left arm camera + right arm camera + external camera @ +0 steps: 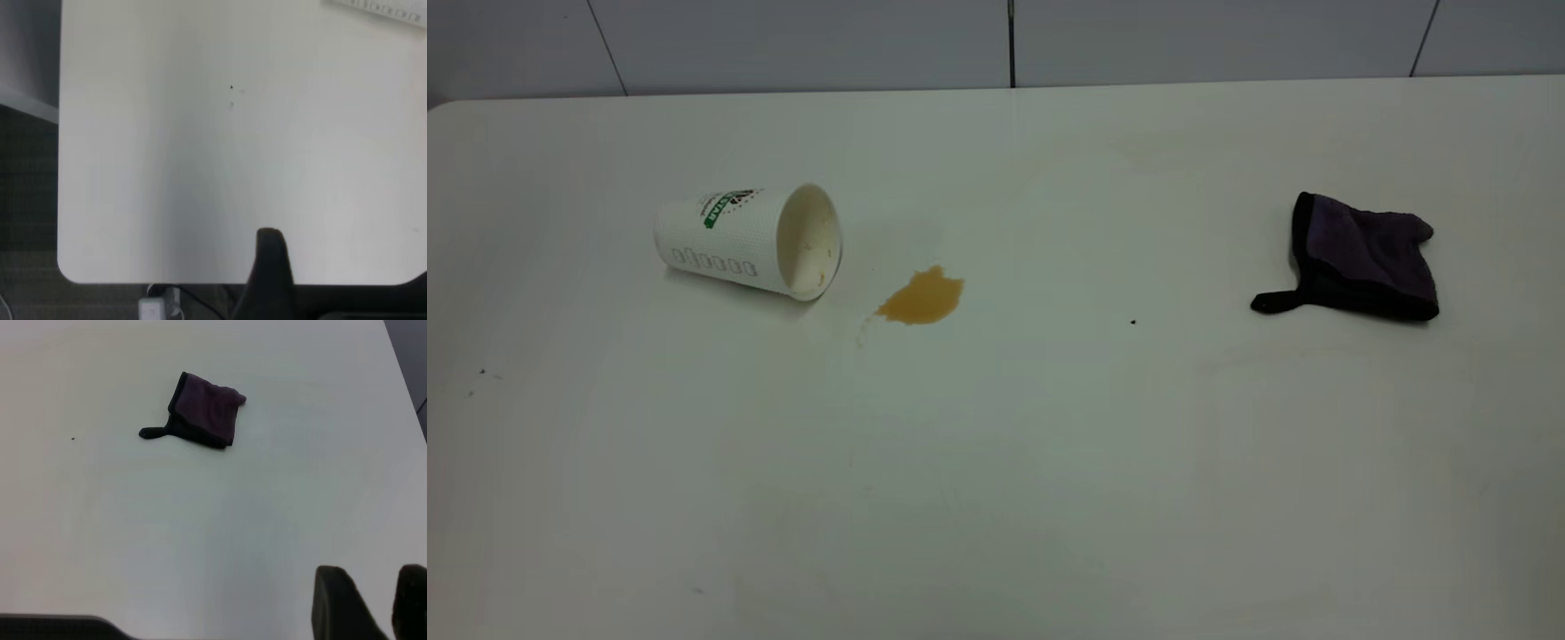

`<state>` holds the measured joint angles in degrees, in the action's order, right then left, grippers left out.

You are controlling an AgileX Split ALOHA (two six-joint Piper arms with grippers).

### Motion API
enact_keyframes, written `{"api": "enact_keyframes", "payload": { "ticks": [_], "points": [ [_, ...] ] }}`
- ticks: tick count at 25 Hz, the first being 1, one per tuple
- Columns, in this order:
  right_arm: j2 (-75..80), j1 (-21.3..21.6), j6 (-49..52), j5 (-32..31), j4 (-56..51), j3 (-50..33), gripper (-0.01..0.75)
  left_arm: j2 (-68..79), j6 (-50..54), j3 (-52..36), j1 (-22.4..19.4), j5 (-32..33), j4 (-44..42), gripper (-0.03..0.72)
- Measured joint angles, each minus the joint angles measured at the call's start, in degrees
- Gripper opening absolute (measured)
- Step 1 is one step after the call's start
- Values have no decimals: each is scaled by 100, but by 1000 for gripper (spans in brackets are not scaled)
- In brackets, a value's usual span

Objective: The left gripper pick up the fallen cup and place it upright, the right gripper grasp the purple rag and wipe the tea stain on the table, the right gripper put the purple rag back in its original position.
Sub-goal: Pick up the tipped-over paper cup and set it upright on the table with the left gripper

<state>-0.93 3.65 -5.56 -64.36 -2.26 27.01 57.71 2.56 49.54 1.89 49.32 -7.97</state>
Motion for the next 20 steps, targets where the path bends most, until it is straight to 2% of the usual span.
{"api": "enact_keyframes", "payload": {
  "ticks": [4,7,14,17,20],
  "points": [
    [0,0,0,0,0,0,238,1172,173,390,479,-538,-184,659],
    [0,0,0,0,0,0,238,2025,863,784,1044,-760,-810,654],
    [0,0,0,0,0,0,238,3937,2738,1796,2422,-696,-2528,633],
    [0,0,0,0,0,0,238,4708,3415,2174,2897,-630,-3162,628],
    [0,0,0,0,0,0,238,5480,3903,2550,3188,-556,-3616,622]
  ]
}}
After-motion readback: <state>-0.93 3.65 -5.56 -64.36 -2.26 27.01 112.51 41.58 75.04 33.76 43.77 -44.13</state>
